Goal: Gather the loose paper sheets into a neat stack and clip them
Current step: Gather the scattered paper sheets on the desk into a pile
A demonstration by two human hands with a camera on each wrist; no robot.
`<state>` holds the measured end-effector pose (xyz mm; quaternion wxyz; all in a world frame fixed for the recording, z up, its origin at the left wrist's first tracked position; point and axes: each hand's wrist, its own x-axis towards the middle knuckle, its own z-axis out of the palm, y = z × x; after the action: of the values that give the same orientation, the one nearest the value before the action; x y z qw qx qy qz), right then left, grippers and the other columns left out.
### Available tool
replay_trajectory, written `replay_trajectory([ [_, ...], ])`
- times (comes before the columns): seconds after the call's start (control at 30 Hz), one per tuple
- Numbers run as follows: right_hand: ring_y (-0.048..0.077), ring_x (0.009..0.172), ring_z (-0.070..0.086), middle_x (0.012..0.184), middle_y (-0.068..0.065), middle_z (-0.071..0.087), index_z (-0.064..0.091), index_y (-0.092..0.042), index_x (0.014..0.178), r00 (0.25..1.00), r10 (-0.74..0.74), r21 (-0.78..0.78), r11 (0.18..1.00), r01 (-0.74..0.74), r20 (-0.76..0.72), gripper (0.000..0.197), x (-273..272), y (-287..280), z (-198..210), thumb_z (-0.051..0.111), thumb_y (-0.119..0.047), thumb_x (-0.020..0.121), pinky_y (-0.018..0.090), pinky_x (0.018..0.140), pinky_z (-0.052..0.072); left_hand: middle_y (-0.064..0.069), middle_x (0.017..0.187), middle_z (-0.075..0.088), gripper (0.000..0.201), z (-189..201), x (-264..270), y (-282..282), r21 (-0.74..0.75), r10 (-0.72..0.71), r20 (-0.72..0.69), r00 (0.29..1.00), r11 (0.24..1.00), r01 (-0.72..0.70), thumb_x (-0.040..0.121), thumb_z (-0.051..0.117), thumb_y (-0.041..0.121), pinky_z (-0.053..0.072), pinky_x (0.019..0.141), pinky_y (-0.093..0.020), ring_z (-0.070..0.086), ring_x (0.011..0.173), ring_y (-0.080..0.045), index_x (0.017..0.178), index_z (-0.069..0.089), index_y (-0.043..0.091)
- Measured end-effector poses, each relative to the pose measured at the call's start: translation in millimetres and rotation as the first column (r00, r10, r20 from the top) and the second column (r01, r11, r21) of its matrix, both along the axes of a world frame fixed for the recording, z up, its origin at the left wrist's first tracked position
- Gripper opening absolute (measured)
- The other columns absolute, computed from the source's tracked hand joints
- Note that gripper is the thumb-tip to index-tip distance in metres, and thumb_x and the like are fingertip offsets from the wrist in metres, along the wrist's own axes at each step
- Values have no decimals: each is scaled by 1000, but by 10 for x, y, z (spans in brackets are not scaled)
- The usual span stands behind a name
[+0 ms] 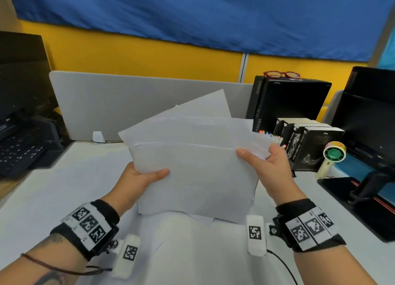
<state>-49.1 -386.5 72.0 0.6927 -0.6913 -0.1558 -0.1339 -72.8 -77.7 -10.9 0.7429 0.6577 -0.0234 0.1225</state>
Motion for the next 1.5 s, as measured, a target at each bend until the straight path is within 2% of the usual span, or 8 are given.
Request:
replay_trajectory([
  [0.2, 31, 148, 29, 155, 8, 38, 34, -25, 153, 521, 49, -451, 575, 683, 852, 97, -370, 405, 840, 85, -32, 70, 55, 117, 26, -8, 116, 79, 82, -4, 42, 2, 14, -12, 16, 1000, 1000, 12, 47, 100, 41, 61, 91, -38, 75, 108, -25, 119, 74, 11],
  [0.37, 29, 91, 59, 88, 0, 57, 52, -20, 113, 700, 362, -760, 39, 649, 616, 30, -513, 1063, 1233, 57, -4, 89, 51, 105, 32, -9, 119, 78, 82, -64, 52, 12, -6, -32, 37, 999, 999, 32, 48, 99, 38, 58, 95, -45, 74, 111, -28, 121, 73, 11],
  [0.63, 26, 81, 54, 87, 1, 48, 47, -16, 102, 866, 331, -913, -31, 408, 376, 35, -209, 1077, 1378, 76, -8, 82, 39, 65, 46, -10, 118, 78, 71, -67, 38, 22, -13, -74, 37, 997, 997, 74, 54, 94, 31, 63, 90, -37, 75, 110, -28, 118, 75, 10],
  [0.77, 29, 75, 53, 75, 5, 52, 53, -12, 89, 783, 315, -838, 89, 538, 536, 15, -102, 1055, 1338, 57, 2, 84, 36, 59, 41, -10, 117, 78, 70, -69, 46, 43, -11, -67, 22, 998, 998, 67, 55, 94, 30, 63, 88, -35, 75, 109, -28, 119, 75, 9],
  [0.93, 34, 82, 59, 85, 10, 67, 65, -12, 94, 645, 47, -571, 517, 637, 762, 14, 40, 661, 1491, 61, -25, 92, 38, 66, 42, -9, 118, 78, 66, -83, 48, 57, -9, -66, 17, 998, 998, 66, 60, 94, 30, 62, 91, -37, 75, 111, -28, 119, 75, 9],
  [1.17, 12, 77, 49, 84, 13, 60, 60, -6, 90, 796, -228, -445, 727, 522, 561, 15, 314, -81, 1403, 64, -21, 91, 28, 67, 38, -10, 117, 78, 94, -77, 50, 59, -2, -64, 33, 997, 998, 64, 38, 102, 52, 63, 89, -34, 75, 109, -26, 118, 76, 8],
  [1.33, 23, 79, 75, 90, 13, 77, 64, -14, 96, 985, 59, -473, 881, 25, 161, 10, 200, -243, 1039, 65, -5, 94, 42, 76, 61, -12, 117, 78, 97, -67, 58, 50, -16, -86, 35, 996, 996, 86, 39, 103, 50, 63, 90, -36, 75, 109, -29, 120, 74, 6],
  [1.5, 28, 87, 74, 95, 14, 75, 61, -7, 96, 991, -77, -332, 937, 111, 113, 4, 281, -335, 511, 64, -5, 94, 53, 82, 59, -12, 119, 77, 97, -75, 64, 55, -24, -78, 37, 996, 997, 79, 39, 103, 51, 60, 96, -43, 74, 111, -30, 121, 74, 7],
])
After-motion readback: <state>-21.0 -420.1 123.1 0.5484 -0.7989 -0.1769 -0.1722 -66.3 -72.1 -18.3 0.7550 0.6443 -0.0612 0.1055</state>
